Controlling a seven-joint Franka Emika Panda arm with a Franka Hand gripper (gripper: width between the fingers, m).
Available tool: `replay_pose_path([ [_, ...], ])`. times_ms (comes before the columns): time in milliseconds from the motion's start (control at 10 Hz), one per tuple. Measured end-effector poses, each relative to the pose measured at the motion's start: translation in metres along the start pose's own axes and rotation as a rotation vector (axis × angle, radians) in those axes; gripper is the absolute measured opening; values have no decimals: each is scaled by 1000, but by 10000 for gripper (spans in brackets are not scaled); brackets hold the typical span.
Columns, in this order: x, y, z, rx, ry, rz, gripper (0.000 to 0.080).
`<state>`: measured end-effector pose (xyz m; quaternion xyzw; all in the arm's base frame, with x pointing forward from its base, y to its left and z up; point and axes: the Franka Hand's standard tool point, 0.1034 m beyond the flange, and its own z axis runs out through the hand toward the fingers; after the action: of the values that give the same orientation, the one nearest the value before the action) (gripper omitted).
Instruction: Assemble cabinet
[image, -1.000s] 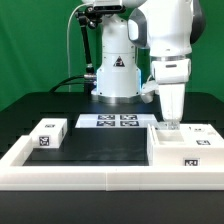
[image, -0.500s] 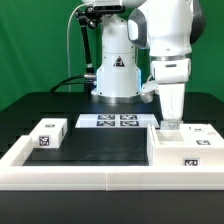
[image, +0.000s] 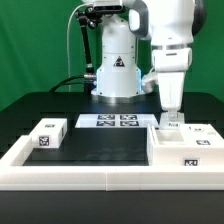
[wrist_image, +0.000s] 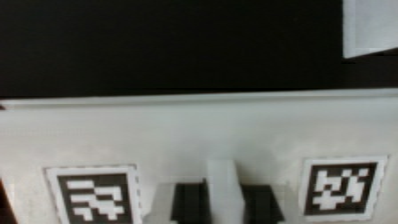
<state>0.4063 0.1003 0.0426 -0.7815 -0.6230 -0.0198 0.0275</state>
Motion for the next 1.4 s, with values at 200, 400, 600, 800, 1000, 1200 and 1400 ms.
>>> replay_pose_path([
  [200, -3, 4, -14, -17, -10, 2, 70],
  [400, -15, 12, -17, -20, -14, -19, 70],
  [600, -25, 23, -15, -13, -13, -22, 70],
  [800, -24, 29, -17, -14, -13, -19, 70],
  [1000, -21, 37, -17, -18, -8, -17, 70],
  [1200, -18, 44, -17, -23, -2, -16, 70],
  [1400, -12, 53, -15, -29, 7, -13, 70],
])
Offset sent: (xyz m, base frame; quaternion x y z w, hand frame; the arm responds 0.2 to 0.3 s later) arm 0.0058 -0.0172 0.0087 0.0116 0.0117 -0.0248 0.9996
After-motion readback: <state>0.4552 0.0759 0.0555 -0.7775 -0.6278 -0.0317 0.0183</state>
